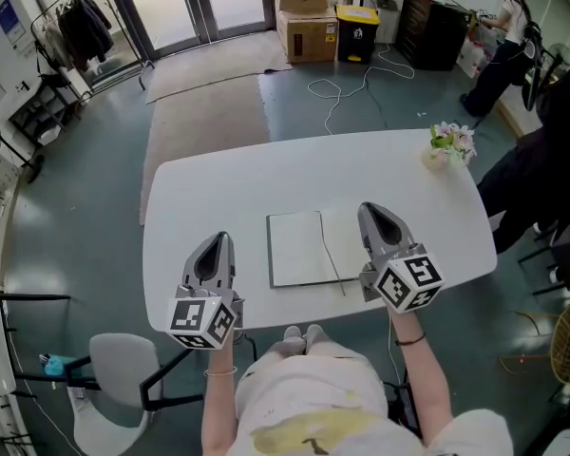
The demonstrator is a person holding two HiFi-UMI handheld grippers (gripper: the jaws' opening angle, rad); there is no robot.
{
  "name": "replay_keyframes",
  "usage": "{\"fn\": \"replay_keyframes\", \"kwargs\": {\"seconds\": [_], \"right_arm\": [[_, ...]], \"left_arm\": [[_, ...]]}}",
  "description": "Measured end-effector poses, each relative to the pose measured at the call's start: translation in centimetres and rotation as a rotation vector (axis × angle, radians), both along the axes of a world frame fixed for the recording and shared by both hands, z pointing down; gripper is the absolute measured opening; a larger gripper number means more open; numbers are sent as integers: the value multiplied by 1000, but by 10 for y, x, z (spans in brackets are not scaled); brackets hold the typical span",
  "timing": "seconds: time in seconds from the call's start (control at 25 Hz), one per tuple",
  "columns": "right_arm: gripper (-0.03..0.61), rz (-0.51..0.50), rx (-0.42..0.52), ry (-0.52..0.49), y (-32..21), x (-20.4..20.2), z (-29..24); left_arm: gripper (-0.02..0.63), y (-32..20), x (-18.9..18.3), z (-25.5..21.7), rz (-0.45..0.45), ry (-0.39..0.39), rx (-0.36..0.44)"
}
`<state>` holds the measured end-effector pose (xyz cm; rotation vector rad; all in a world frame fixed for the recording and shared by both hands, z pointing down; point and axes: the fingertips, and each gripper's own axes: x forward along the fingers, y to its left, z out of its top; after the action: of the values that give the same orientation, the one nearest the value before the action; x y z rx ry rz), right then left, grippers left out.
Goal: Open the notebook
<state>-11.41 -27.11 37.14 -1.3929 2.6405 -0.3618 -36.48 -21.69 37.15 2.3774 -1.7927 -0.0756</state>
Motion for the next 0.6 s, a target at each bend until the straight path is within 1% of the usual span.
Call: {"fn": "replay_keyframes", "kwargs": {"seconds": [0.6], "right_arm": [[5,14,-4,47,2,-3,2]], "left_arm": [[0,8,-19,0,-55,-19,-7]]}}
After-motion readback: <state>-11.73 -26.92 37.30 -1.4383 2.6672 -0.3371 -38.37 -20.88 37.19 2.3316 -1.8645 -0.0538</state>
